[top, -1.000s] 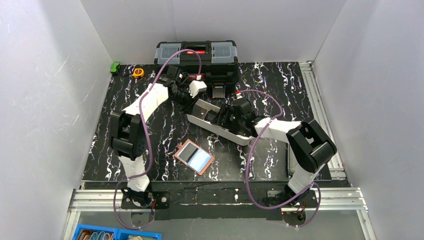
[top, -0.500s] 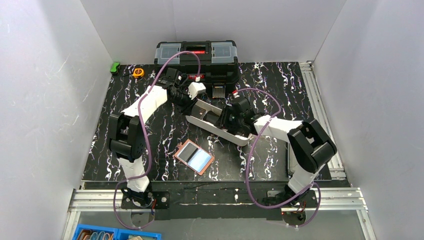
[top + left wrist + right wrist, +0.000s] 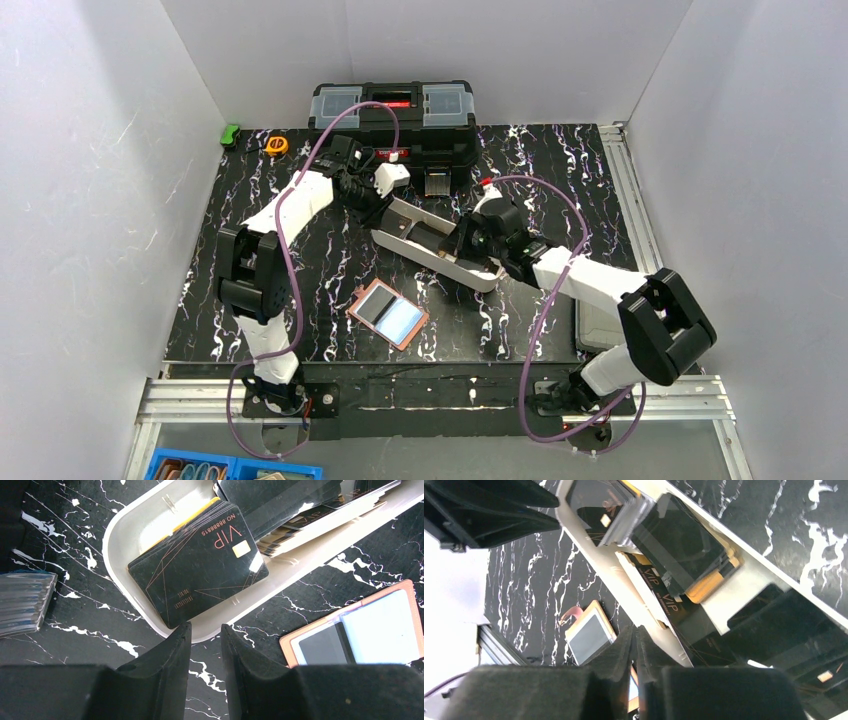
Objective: Put the credit cards into the card holder
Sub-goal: Pick up the credit card from the storage box.
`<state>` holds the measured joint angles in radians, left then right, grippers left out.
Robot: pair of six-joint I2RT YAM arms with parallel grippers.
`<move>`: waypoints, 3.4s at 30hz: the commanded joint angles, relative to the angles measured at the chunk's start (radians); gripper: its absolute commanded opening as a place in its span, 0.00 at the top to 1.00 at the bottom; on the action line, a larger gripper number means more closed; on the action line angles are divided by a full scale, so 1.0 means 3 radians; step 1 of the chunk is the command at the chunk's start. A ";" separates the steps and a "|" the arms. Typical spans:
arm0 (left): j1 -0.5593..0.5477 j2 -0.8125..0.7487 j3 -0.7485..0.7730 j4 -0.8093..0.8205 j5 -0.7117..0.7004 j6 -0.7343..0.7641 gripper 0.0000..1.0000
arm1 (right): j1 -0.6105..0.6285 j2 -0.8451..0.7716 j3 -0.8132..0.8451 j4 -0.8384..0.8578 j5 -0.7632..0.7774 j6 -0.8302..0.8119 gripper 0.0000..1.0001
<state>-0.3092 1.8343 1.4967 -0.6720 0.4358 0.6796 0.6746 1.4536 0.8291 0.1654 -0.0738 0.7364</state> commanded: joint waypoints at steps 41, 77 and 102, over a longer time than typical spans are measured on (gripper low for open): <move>0.0004 -0.0236 0.0029 -0.0081 0.0103 0.0148 0.73 | -0.0197 0.0555 0.0121 0.0094 -0.1385 -0.0089 0.60; 0.0001 -0.0310 -0.0086 -0.0065 0.0040 0.0199 0.74 | -0.0199 0.0284 0.1086 -0.1688 -0.0439 -0.2241 0.48; 0.0005 -0.0294 -0.0004 -0.0208 -0.0039 0.0240 0.74 | 0.0202 0.0986 0.1465 -0.1802 -0.0179 -0.2937 0.47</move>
<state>-0.3096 1.8023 1.4799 -0.6956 0.4213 0.7403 0.7292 1.7287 1.2079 -0.3927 -0.1730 -0.1085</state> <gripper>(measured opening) 0.264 0.544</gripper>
